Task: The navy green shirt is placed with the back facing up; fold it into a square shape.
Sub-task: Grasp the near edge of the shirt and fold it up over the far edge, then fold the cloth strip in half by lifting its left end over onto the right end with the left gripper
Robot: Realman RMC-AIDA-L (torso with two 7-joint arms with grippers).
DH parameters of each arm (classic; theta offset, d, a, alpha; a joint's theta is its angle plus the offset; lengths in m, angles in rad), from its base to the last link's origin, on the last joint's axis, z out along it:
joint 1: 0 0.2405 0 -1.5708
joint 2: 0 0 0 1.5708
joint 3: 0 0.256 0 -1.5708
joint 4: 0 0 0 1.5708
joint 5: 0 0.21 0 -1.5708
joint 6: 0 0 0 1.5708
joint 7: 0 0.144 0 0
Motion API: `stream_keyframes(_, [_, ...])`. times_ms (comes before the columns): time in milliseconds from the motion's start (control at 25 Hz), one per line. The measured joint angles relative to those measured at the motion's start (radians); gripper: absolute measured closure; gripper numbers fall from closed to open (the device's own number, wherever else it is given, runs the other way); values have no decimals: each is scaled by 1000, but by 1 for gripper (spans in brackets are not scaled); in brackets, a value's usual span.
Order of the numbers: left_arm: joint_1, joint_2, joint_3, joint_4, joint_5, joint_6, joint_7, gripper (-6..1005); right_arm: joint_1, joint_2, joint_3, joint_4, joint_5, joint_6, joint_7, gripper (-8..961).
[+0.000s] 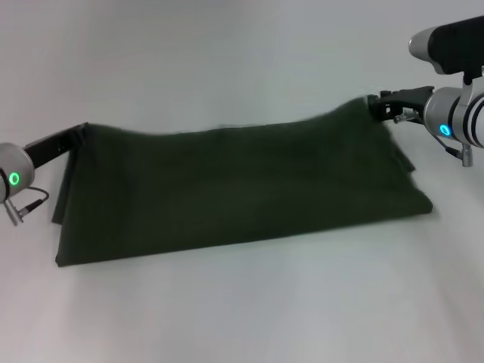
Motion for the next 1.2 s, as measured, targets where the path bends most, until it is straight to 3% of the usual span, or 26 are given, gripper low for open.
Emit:
stream_keyframes(80, [0,-10,0,-1,-11,-46,2,931,3,0,-7,9,0,26,-2,762])
stream_keyframes(280, [4,-13,0,-1,-21,-72,4,765,-3,-1,-23,10,0,80,-3,541])
stream_keyframes(360, [12,-8,0,3,-23,-58,4,686,-14,-4,-19,0,1,90,-1,497])
stream_keyframes(480, [36,5,1,17,-23,28,-2,547,-47,-9,-11,-43,35,75,4,431])
stream_keyframes(640, [97,28,2,64,-16,276,-31,396,-145,-19,-10,-167,170,-126,-2,342])
stream_keyframes(760, [142,29,9,128,16,436,-96,290,-218,-49,-9,-219,279,-335,-3,260])
stream_keyframes(800, [159,29,20,152,34,486,-128,287,-255,-85,-9,-214,336,-470,0,221])
stream_keyframes(840, [174,29,32,172,51,523,-157,284,-270,-103,-8,-205,354,-536,5,182])
stream_keyframes(880, [186,29,42,189,66,548,-181,282,-270,-103,-8,-205,354,-536,5,144])
stream_keyframes(960, [205,26,57,222,113,578,-239,276,-290,-130,-4,-181,370,-642,18,67])
stream_keyframes(1080, [221,24,62,252,180,585,-310,267,-315,-164,3,-147,371,-758,41,42])
stream_keyframes(1200, [228,25,61,261,234,577,-365,259,-349,-180,4,-132,369,-803,50,25])
